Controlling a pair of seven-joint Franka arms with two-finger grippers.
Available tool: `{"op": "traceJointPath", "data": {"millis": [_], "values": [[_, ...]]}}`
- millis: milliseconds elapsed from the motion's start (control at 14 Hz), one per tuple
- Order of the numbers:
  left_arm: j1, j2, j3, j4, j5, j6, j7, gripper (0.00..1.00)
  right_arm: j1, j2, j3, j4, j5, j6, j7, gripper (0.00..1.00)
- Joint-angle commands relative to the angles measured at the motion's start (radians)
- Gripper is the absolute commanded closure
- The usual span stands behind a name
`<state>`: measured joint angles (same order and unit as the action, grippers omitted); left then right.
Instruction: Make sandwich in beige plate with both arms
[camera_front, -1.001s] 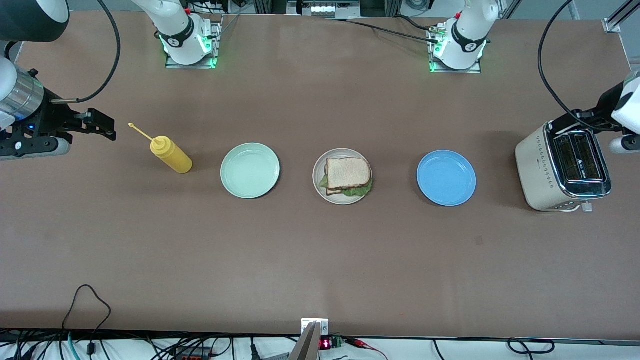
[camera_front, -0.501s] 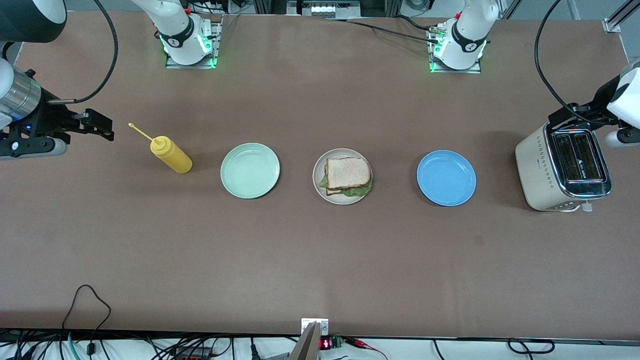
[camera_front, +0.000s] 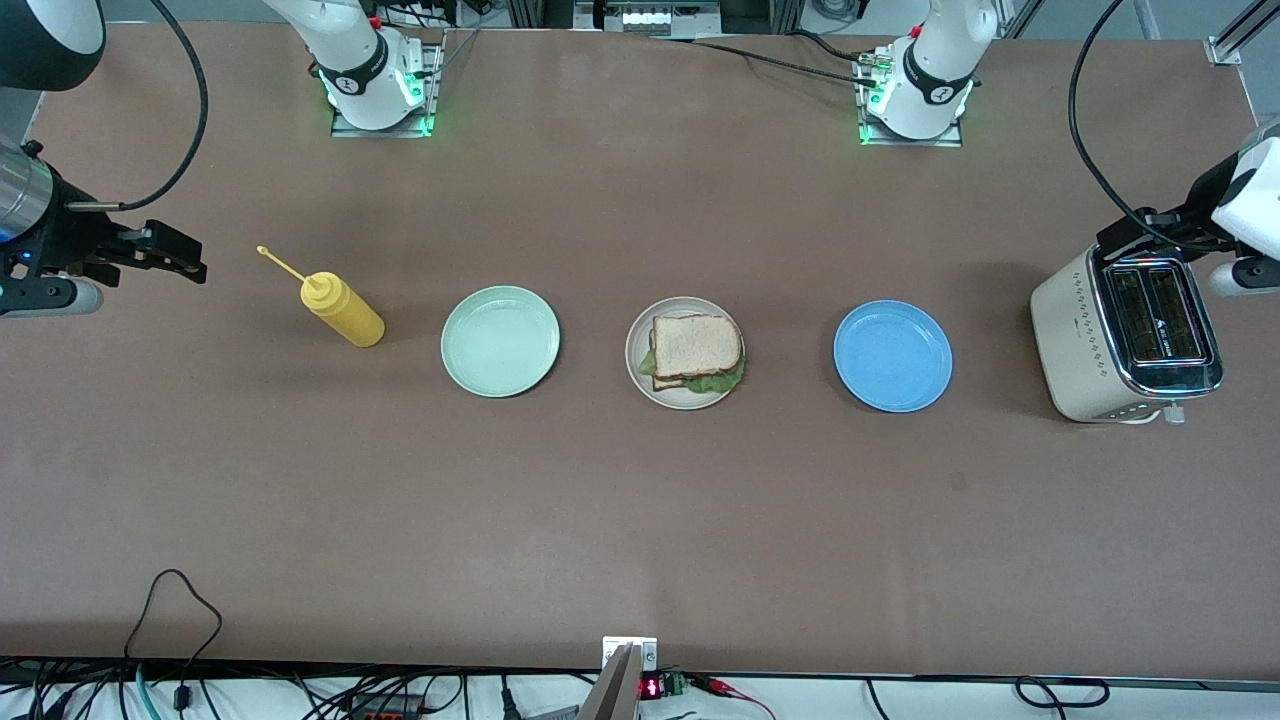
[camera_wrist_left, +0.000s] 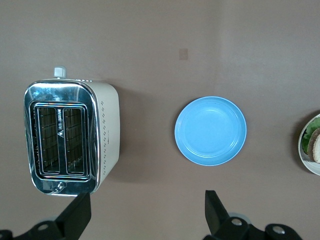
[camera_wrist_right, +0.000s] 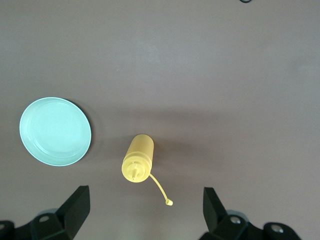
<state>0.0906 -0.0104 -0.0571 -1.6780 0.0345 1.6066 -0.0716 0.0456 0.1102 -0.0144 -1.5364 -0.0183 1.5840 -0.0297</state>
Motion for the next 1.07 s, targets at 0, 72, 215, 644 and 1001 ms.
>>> {"op": "traceJointPath", "data": {"millis": [0, 72, 215, 644, 1001], "values": [[0.008, -0.028, -0.004, -0.002, 0.008, -0.014, 0.016, 0.0, -0.006, -0.011, 0.007, -0.005, -0.003, -0.009, 0.004, 0.0], [0.006, -0.031, -0.006, -0.002, 0.01, -0.014, 0.015, 0.0, -0.006, -0.012, 0.007, -0.005, -0.003, -0.01, 0.004, 0.0], [0.008, -0.033, -0.004, -0.002, 0.01, -0.014, 0.018, 0.0, -0.006, -0.012, 0.007, -0.005, 0.0, -0.01, 0.004, 0.0], [0.008, -0.045, -0.004, -0.011, 0.01, -0.037, 0.023, 0.0, -0.007, -0.01, 0.007, -0.004, 0.0, -0.01, 0.002, 0.0], [0.006, -0.046, -0.006, -0.011, 0.015, -0.053, 0.023, 0.0, -0.004, -0.004, 0.008, 0.001, -0.003, -0.01, -0.009, 0.0]]}}
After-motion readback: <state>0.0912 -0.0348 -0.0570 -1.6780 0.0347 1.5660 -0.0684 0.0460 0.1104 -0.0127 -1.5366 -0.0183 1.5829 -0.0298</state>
